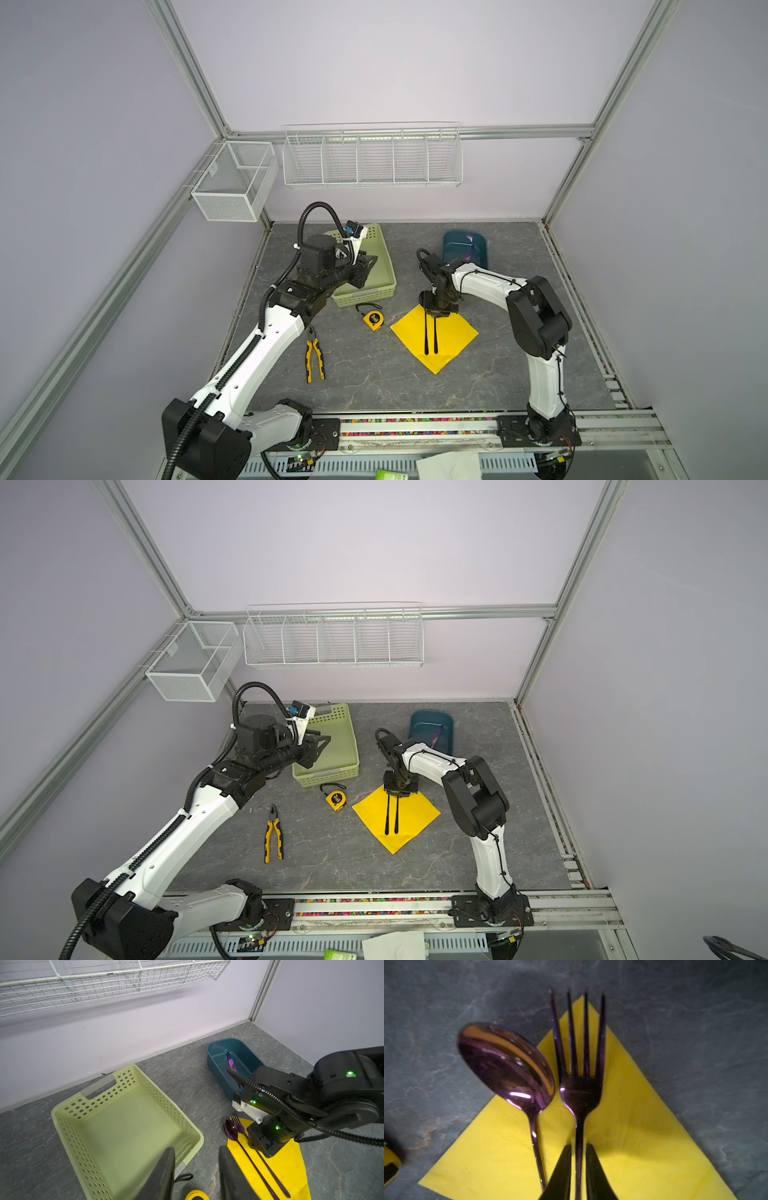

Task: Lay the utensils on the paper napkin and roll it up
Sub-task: 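Open the right gripper to release the fork on the napkin, then move the right gripper over the teal tub above the purple knife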

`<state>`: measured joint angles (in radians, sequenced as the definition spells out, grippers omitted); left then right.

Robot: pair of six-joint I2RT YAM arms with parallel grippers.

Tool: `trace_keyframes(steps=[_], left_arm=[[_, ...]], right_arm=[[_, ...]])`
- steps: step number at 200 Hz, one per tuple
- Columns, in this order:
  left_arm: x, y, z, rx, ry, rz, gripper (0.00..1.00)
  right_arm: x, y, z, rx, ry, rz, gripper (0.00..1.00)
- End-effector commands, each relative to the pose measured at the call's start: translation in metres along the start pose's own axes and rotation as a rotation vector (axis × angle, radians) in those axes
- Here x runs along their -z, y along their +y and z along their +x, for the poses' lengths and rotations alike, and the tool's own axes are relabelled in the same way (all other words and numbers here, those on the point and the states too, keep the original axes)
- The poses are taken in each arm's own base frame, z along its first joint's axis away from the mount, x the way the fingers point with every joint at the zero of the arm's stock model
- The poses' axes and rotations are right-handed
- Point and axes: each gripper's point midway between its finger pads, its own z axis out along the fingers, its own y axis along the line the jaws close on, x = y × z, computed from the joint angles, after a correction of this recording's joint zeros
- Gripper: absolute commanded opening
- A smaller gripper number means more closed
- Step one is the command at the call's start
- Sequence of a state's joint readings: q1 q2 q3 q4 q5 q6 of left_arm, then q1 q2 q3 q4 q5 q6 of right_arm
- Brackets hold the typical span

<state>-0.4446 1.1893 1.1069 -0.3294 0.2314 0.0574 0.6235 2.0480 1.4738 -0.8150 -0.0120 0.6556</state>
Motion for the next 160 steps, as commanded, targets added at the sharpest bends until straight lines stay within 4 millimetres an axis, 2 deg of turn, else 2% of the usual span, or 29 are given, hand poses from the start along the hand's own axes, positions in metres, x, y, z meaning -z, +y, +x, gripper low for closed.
trace_keyframes(steps=[1, 67, 115, 121, 160], left_arm=[[0.004, 0.000, -0.001, -0.016, -0.006, -0.008, 0.36], [0.003, -0.001, -0.001, -0.010, -0.006, 0.000, 0.36], [0.003, -0.001, -0.001, -0.011, -0.007, 0.000, 0.36], [0.003, 0.000, 0.000, -0.012, -0.005, -0.001, 0.36], [0.003, 0.000, 0.000, -0.013, -0.005, -0.005, 0.36]], right_arm=[[0.005, -0.003, 0.004, -0.002, 0.003, 0.022, 0.21], [0.043, 0.000, 0.000, 0.009, -0.048, -0.003, 0.24], [0.090, 0.010, -0.011, 0.026, -0.136, -0.056, 0.24], [0.094, 0.007, -0.008, 0.029, -0.123, -0.042, 0.25], [0.131, 0.003, -0.028, 0.050, -0.192, -0.038, 0.25]])
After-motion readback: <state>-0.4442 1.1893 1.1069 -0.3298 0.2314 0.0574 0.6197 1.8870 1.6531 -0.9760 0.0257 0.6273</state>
